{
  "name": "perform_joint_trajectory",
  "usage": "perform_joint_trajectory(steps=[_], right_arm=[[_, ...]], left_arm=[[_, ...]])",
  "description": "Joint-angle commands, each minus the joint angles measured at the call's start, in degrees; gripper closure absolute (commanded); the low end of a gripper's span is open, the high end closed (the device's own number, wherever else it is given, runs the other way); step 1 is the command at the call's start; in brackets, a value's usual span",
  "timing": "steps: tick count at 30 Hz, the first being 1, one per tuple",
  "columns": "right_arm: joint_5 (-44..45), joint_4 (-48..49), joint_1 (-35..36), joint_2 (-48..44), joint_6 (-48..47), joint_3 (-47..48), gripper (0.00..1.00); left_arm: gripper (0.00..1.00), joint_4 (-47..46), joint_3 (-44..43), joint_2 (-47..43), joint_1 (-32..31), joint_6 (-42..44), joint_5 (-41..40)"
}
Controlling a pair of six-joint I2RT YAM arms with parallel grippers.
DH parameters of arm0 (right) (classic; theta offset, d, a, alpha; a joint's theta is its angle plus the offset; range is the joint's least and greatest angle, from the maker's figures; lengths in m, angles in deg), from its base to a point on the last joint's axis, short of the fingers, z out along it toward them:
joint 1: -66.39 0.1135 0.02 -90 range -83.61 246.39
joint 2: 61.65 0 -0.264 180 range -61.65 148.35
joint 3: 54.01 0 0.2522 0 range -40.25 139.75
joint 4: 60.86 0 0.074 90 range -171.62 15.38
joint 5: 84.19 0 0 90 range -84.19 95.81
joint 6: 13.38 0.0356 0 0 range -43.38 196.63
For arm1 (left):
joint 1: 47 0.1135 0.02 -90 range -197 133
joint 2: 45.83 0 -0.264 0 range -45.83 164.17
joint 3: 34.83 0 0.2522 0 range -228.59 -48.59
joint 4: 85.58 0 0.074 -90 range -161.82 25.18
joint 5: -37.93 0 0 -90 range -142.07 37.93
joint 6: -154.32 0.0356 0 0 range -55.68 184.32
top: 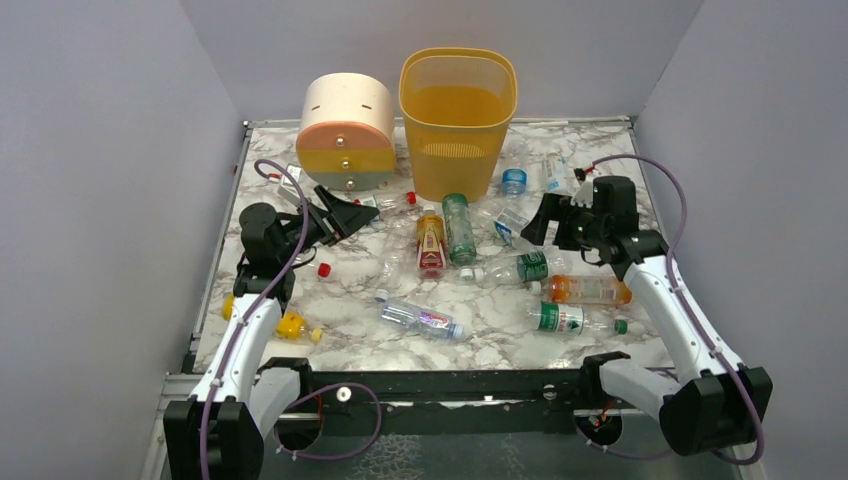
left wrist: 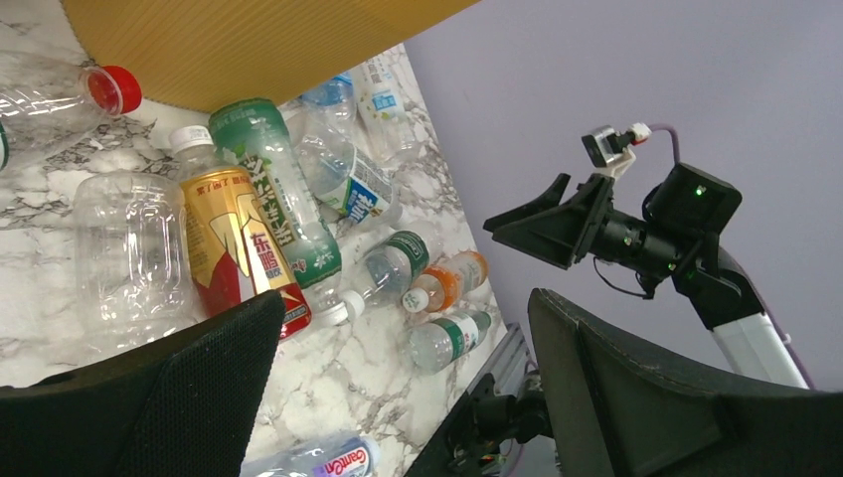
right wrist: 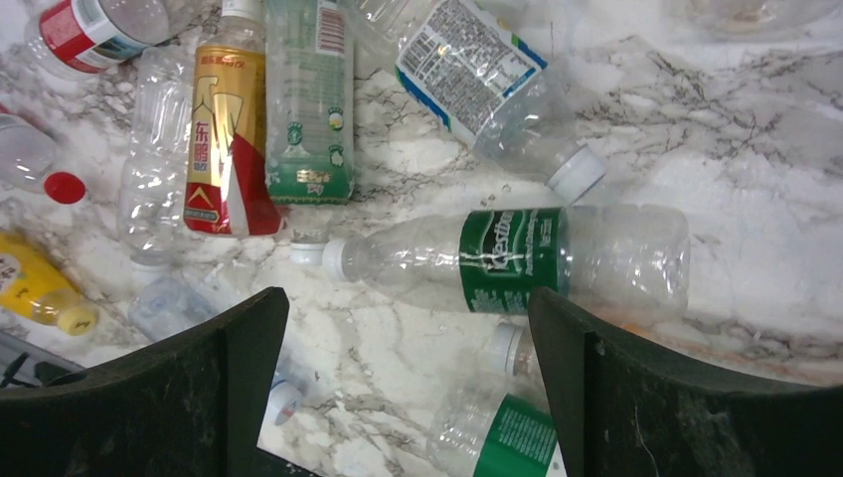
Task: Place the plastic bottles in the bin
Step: Pick up the plastic bottle at the center of the board.
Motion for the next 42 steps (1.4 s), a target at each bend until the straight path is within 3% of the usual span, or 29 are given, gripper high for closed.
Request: perform_joint_trajectory(steps=[1, 5, 9, 15, 20, 35, 42], right_arm=[[1.23, 9.24, 0.28, 5.76, -3.54, 1.04, 0.08], [1.33, 12.86, 0.35, 12.82, -5.5, 3.56, 0.08], [2.99, 14.16, 0.83, 17.72, -7.68, 6.12, 0.08], [6.53, 16.4, 4.54, 22.08, -9.59, 6.91, 0.09], [10.14, 16.69, 8.25, 27.06, -11.18, 8.19, 0.09], [23.89, 16.45, 15.99, 34.07, -15.04, 9.98, 0.08], [29.64, 15.72, 16.45, 35.05, -16.0, 11.79, 0.08]], left_arm=[[0.01, 2.32, -3.49, -0.7, -0.23, 3.64, -1.48], [0.01, 9.88, -5.58, 0.43, -0.39, 8.96, -4.73], [0.01, 10.83, -3.88, 1.21, -1.72, 7.99, -8.61], [0.01, 14.19, -7.45, 7.21, -9.91, 9.96, -13.85], [0.01, 16.79, -9.85, 7.22, -17.64, 12.73, -20.41], [0.01, 20.0, -7.34, 1.56, -19.15, 11.43, -20.26], [0.01, 20.53, -7.33, -0.89, -19.96, 11.0, -20.41]])
